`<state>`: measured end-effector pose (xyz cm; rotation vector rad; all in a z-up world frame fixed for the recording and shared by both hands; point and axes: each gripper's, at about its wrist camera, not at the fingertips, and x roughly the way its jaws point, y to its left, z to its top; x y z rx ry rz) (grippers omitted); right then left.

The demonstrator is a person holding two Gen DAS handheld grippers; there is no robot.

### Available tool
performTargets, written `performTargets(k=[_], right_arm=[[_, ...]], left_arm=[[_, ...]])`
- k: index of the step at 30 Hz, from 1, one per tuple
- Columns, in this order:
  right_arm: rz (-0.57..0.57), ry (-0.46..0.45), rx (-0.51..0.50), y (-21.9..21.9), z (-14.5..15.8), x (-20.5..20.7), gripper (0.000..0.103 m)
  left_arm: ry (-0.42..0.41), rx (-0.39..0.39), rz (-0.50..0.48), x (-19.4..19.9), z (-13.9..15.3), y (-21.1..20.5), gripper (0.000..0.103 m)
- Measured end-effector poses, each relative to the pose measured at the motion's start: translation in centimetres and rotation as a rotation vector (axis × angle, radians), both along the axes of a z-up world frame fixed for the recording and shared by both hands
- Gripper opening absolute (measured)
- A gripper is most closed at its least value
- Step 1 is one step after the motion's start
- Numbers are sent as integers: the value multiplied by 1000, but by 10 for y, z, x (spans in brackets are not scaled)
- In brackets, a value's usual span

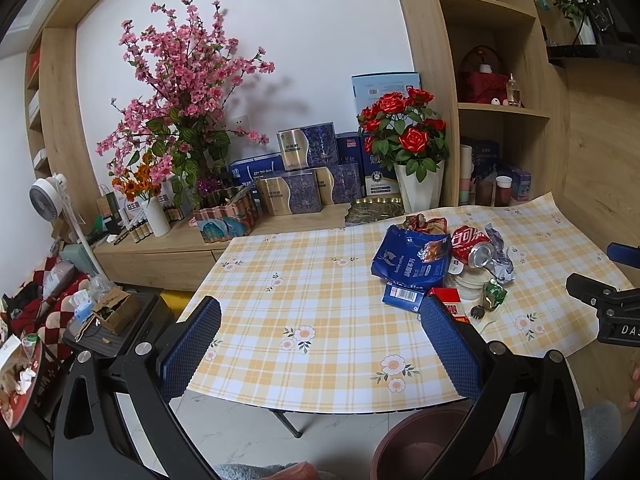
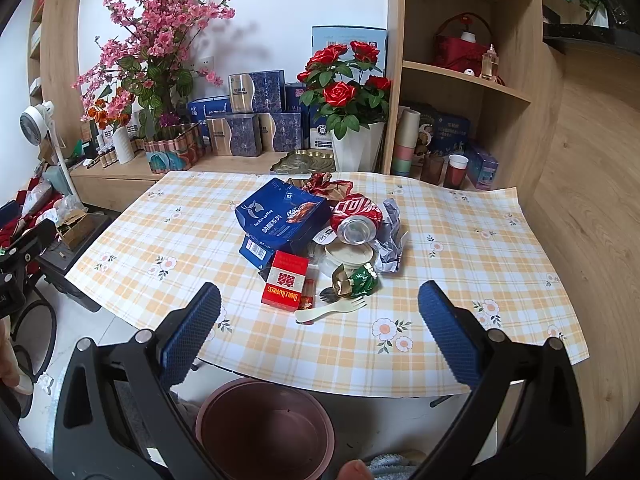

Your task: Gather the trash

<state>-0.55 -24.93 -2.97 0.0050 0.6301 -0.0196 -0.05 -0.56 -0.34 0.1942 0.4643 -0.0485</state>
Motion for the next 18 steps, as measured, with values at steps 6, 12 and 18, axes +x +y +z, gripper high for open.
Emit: performTargets(k=[6, 12, 18], right_arm=[[-1, 0, -1, 0, 0, 0, 97], [0, 0, -1, 0, 0, 0, 97], [-1, 1, -2, 0, 0, 0, 97]], left_arm=[[-1, 0, 0, 0, 1, 1, 98], [0, 0, 0, 0, 1, 1, 98], [-1, 5, -3, -2, 0, -2, 98]])
